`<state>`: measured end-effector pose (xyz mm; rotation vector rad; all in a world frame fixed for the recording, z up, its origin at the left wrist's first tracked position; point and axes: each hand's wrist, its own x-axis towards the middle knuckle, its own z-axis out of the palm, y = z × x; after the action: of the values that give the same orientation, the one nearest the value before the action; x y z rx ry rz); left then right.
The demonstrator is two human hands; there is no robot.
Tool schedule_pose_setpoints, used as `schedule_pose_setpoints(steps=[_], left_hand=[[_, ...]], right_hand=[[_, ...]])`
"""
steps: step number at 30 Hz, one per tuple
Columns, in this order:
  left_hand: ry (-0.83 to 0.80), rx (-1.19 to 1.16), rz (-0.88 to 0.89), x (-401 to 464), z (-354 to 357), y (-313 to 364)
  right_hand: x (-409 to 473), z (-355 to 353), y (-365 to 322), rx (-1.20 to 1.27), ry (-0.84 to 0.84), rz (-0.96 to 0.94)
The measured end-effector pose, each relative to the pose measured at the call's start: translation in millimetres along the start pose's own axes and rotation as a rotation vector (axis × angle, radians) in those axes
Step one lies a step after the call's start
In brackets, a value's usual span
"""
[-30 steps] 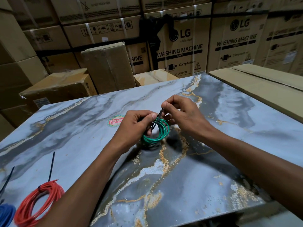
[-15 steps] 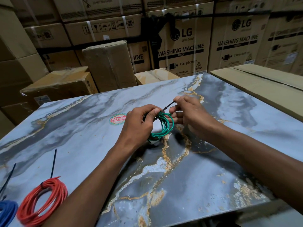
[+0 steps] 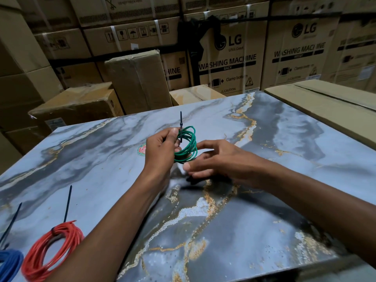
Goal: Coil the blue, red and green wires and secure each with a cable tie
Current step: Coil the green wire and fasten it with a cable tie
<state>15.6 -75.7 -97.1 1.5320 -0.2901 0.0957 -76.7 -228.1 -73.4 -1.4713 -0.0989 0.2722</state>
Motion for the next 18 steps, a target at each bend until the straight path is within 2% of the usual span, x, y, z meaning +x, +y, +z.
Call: schedule_pose_setpoints(steps=[5,11,18], left_hand=[[0.014,0.103,0.101,-10,4,10],[0.05,0.308,0.305,-14,4,15],[0.105,0.418,0.411,-18,4,16]], right_hand=[[2,6,3,0.077,0.051,-0.045],[4,-1,4,0.08,0.167,-0.062],[8,1,4,0.306,0.141,-0.038]])
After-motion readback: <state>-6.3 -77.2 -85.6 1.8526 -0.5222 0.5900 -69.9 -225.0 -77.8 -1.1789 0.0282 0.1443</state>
